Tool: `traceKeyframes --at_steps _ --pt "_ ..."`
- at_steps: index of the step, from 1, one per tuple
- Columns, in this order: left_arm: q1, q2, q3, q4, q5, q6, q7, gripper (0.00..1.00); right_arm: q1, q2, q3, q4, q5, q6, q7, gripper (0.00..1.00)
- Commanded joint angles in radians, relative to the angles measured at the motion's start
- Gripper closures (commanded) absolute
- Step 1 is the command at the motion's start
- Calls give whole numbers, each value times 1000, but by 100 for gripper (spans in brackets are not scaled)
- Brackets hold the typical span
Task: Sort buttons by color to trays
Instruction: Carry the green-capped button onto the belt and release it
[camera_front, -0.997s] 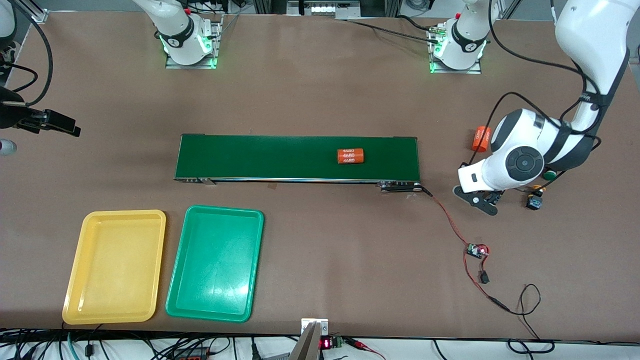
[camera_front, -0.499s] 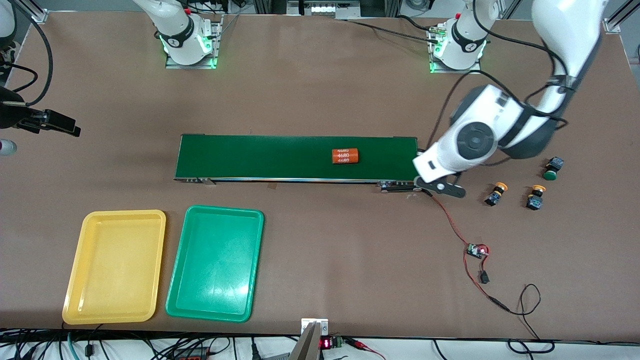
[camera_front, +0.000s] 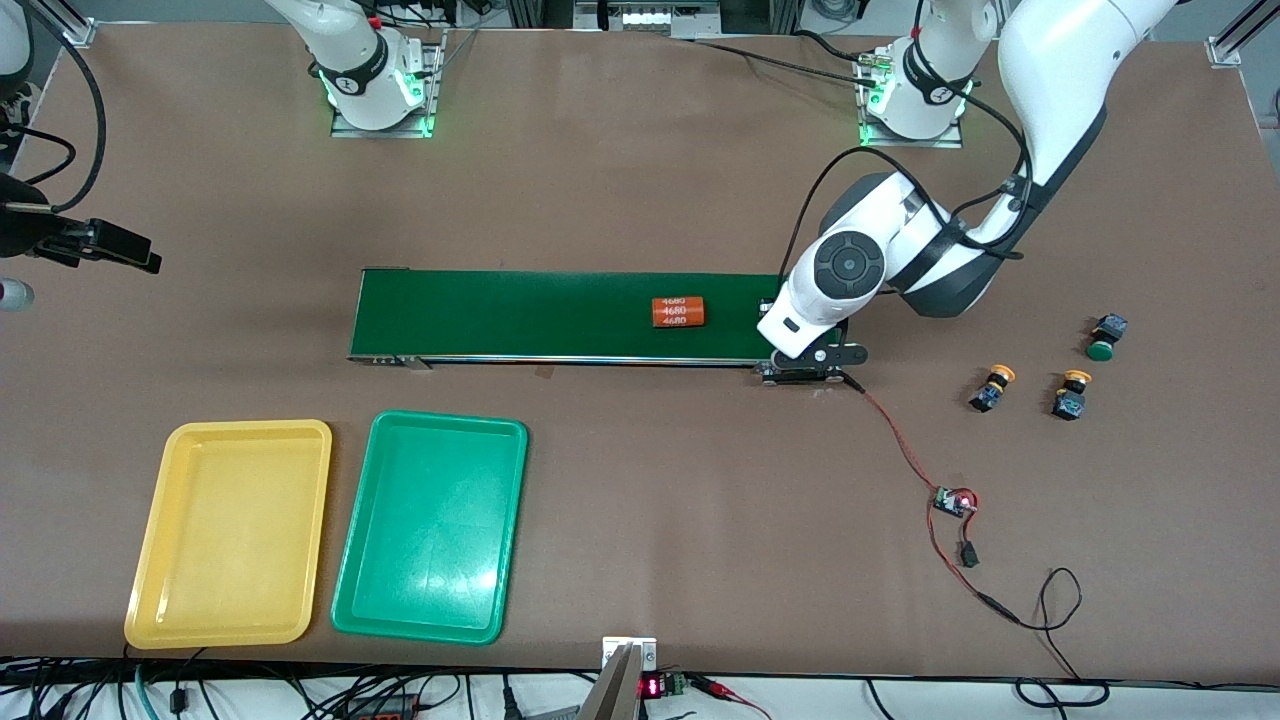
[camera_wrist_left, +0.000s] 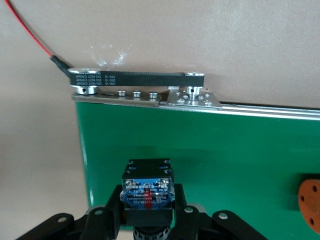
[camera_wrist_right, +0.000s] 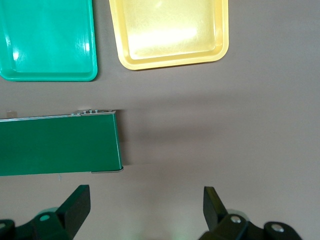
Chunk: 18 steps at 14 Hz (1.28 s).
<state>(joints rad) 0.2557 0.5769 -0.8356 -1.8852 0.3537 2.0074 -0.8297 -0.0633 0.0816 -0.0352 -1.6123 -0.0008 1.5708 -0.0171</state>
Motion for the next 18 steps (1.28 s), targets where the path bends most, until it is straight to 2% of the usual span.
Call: traceKeyframes --at_steps 1,4,5,6,7,8,9,13,15,16,18 --pt "7 -6 -2 -15 -7 21 -17 87 2 0 0 5 10 -3 12 0" --pt "10 15 0 -20 -4 51 -12 82 2 0 0 2 8 -2 11 0" --pt "10 14 0 -20 -4 50 -11 73 2 -5 0 -7 8 0 11 0" --pt "10 15 1 -20 -4 48 -9 60 2 -8 0 -11 8 0 11 0" --pt "10 15 3 -20 -2 47 -8 36 2 -9 0 -20 8 0 11 0" --pt "10 15 1 -19 -2 44 -5 5 2 -20 0 -34 8 3 11 0" --pt "11 14 1 -18 -2 40 -2 0 2 -35 1 -61 7 23 11 0" --pt "16 5 -4 4 -2 -4 -3 0 2 -60 1 -98 7 51 11 0" --pt "20 0 -19 79 -24 -93 -9 0 2 -63 0 -104 7 49 6 0" --pt "22 1 -33 133 -72 -134 -9 0 2 -63 0 -104 7 49 3 0" --pt "33 3 -28 208 -111 -179 0 0 5 -65 1 -106 5 48 -1 0"
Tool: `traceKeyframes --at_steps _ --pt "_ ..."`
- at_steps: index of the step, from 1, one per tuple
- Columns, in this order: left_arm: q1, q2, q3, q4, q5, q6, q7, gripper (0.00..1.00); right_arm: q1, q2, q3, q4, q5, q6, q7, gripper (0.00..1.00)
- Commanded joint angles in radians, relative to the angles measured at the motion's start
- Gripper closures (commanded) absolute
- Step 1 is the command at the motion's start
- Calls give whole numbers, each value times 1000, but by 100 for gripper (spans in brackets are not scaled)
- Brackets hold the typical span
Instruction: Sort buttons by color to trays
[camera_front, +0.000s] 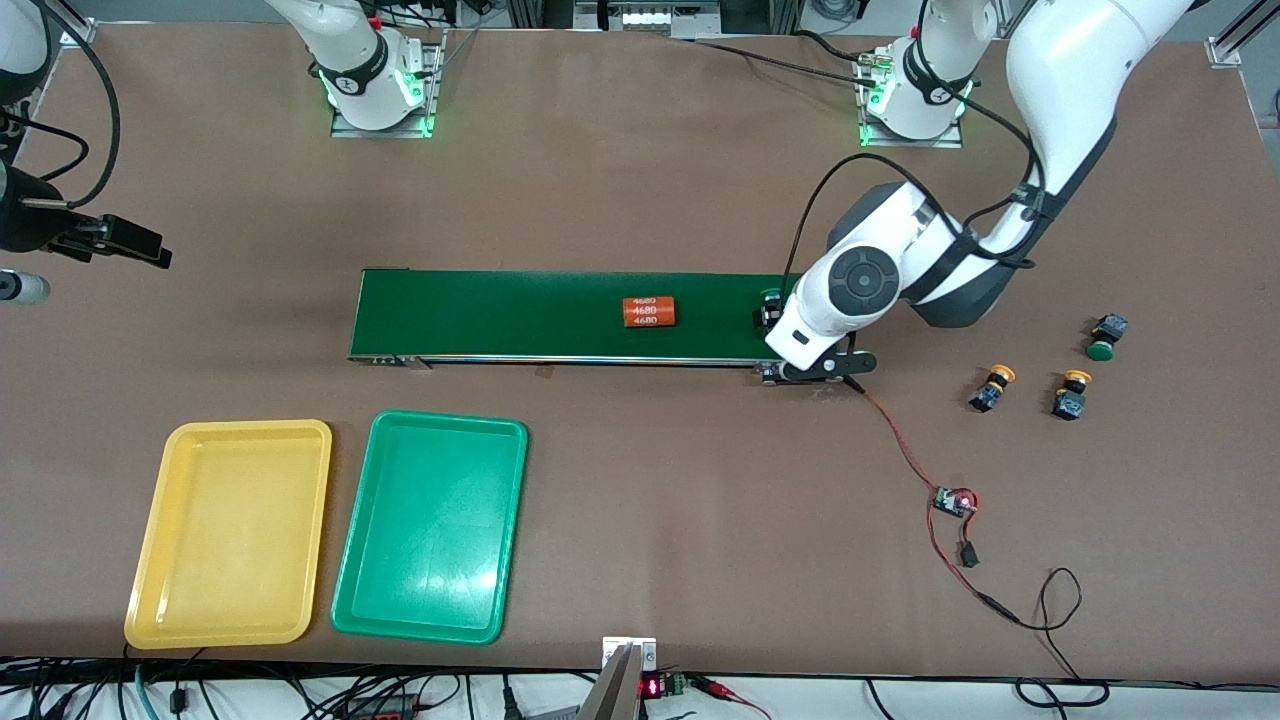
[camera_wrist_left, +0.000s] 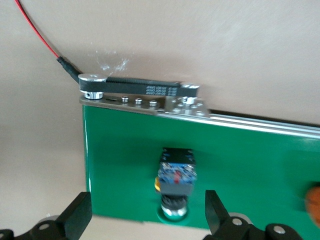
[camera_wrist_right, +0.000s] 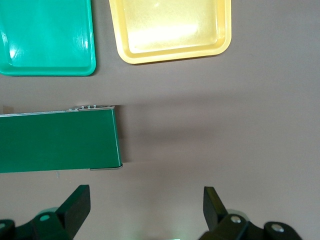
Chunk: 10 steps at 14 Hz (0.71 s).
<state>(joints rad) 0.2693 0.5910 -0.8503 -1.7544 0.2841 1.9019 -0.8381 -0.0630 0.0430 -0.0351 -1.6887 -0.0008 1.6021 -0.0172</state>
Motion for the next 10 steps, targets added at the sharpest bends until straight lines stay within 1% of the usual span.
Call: traceKeyframes --at_steps 1,2,4,6,7,9,10 --pt "37 -11 -13 97 -39 -101 29 0 6 -29 1 -31 5 16 -3 0" --pt "63 -11 -10 117 -37 -128 115 0 8 -41 1 -49 5 27 -3 0" --pt "120 -11 5 141 -11 -167 300 0 3 -148 3 -216 5 128 -3 0" --pt "175 -8 8 138 85 -201 501 0 3 -208 3 -302 5 183 -6 0" --pt "201 -5 20 131 114 -204 601 0 5 -236 3 -349 5 215 -4 0" --pt "237 3 74 130 130 -199 793 0 6 -310 4 -463 5 293 0 0" --pt "237 7 112 127 168 -192 860 0 8 -342 4 -511 5 327 8 0"
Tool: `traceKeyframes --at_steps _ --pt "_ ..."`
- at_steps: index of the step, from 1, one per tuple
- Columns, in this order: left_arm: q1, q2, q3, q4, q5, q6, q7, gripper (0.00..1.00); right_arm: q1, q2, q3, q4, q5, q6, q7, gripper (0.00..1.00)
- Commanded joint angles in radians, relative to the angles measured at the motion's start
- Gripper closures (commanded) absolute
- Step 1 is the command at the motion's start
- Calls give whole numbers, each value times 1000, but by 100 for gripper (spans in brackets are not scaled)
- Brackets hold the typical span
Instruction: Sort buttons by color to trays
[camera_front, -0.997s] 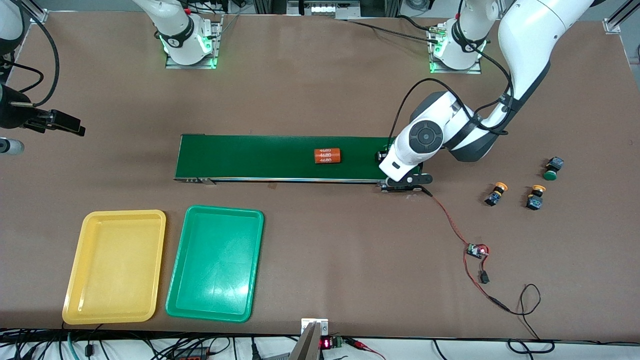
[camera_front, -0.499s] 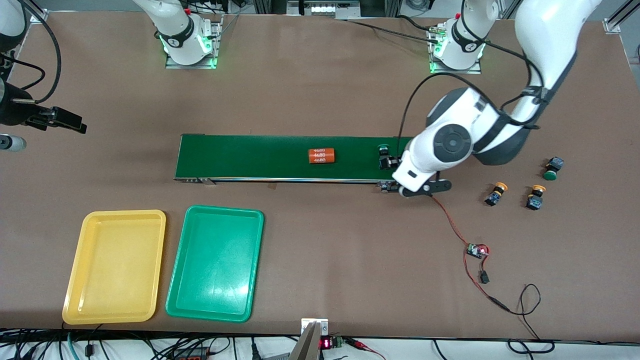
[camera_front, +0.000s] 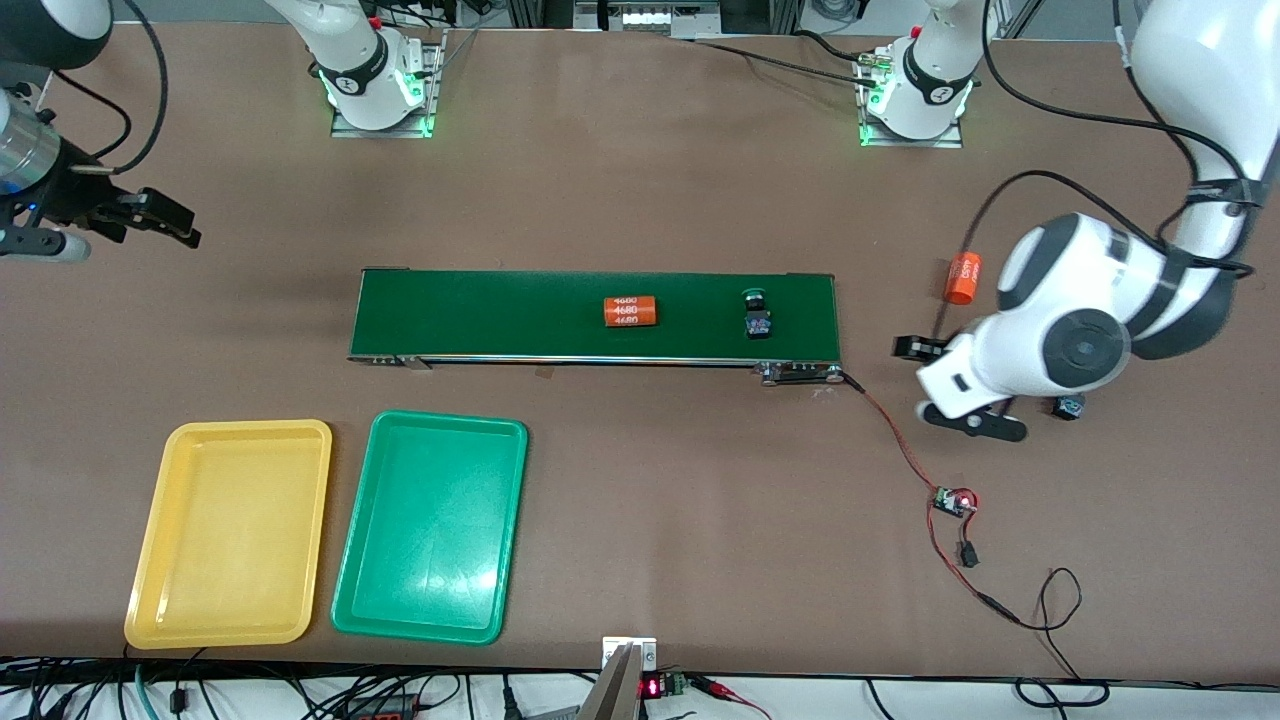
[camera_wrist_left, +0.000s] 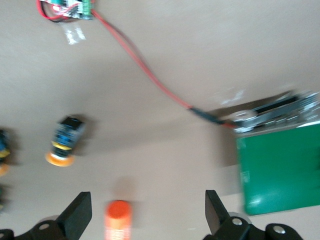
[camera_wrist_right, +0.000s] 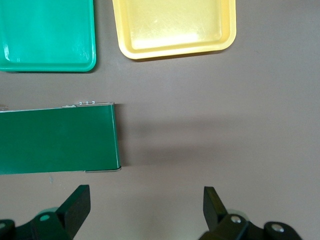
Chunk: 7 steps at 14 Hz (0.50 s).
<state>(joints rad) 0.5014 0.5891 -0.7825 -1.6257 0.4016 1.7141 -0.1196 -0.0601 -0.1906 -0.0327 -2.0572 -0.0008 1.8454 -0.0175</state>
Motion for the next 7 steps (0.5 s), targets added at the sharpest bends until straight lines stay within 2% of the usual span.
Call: traceKeyframes --at_steps 1,4,5,7 --pt "6 23 58 0 98 5 188 0 5 -131 11 -184 7 116 10 0" --pt "17 76 63 -2 228 51 290 0 0 -158 108 -286 15 248 51 0" --pt "20 84 63 -3 268 56 291 0 -1 -158 163 -293 15 262 126 0" --pt "23 86 63 -17 276 58 291 0 -16 -150 269 -293 15 271 223 0"
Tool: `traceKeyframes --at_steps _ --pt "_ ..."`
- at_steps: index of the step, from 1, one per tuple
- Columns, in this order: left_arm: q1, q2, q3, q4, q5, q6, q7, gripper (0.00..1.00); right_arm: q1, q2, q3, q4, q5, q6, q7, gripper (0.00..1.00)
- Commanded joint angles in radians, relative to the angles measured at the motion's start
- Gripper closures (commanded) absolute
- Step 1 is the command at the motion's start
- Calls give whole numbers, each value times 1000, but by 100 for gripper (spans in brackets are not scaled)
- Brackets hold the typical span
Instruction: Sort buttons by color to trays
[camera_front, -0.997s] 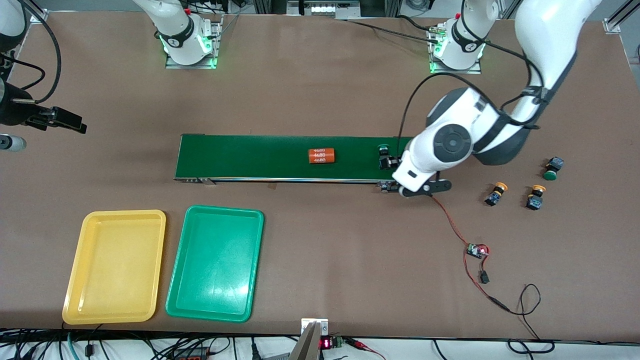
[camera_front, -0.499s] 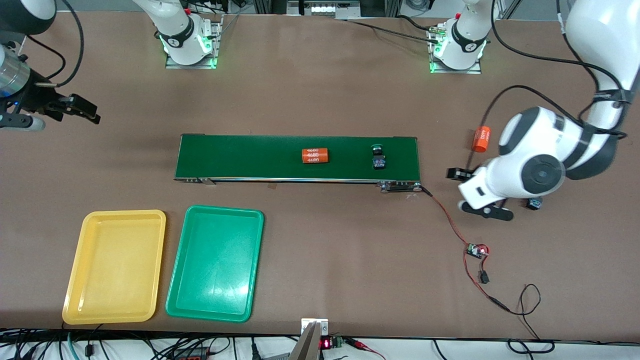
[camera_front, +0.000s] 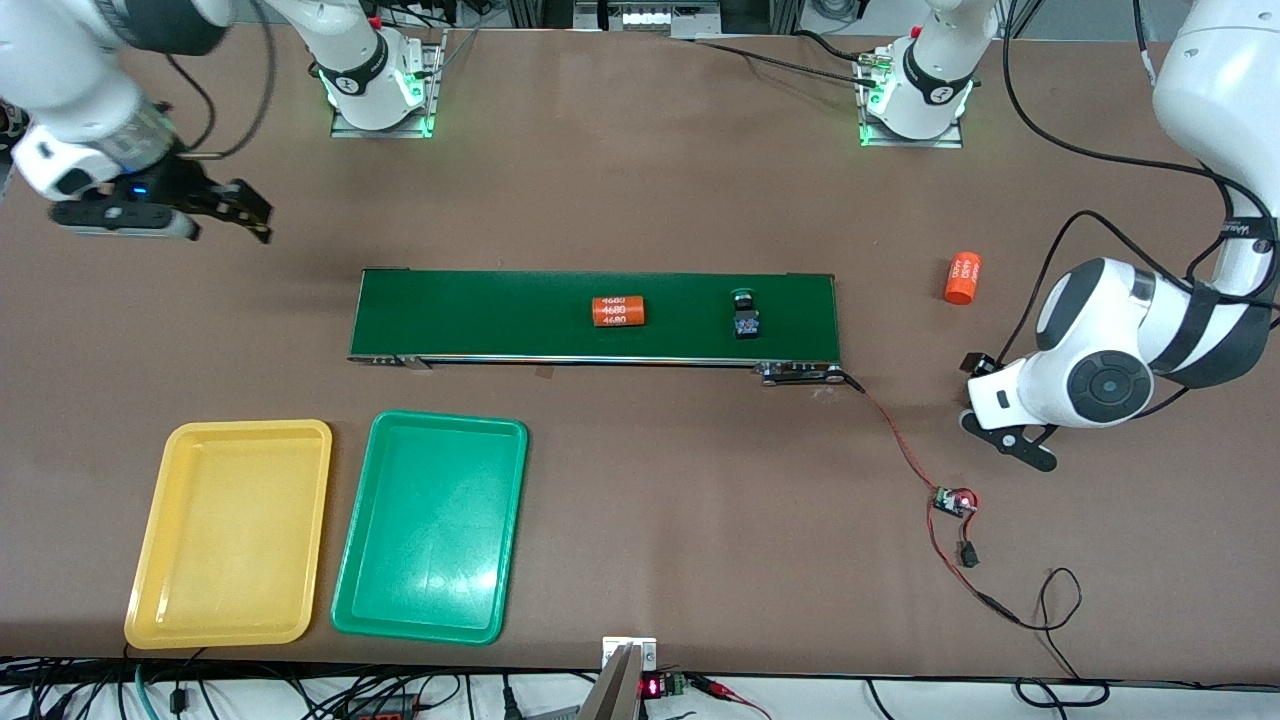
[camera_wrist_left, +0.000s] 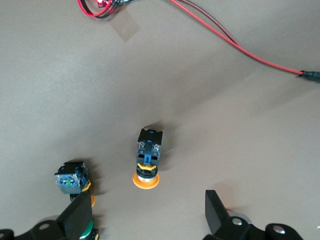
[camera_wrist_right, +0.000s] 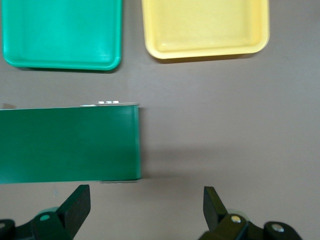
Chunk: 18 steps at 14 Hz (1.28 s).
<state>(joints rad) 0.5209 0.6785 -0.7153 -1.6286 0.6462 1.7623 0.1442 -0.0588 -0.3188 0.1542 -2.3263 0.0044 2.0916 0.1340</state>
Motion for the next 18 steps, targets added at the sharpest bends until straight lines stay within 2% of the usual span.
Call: traceKeyframes --at_steps 1,4,6,9,12,14,16,18 --pt "16 1 -4 -22 32 25 28 0 -24 -13 109 -22 19 27 76 0" --pt "83 6 -4 -118 35 145 29 0 -26 3 175 -21 31 47 95 0" --pt "123 6 -3 -175 65 221 34 0 -26 24 211 -21 106 56 137 0" --pt "146 6 -4 -208 92 233 34 0 -18 46 228 -15 121 56 195 0" --pt "149 13 -4 -218 102 284 75 0 8 89 272 18 118 65 253 0" --pt "149 27 -6 -234 102 287 77 0 8 110 272 24 120 96 253 0" --pt "149 33 -3 -237 104 331 80 8 13 119 272 24 120 97 250 0" --pt "148 52 22 -237 113 376 118 27 16 124 272 24 120 94 251 0"
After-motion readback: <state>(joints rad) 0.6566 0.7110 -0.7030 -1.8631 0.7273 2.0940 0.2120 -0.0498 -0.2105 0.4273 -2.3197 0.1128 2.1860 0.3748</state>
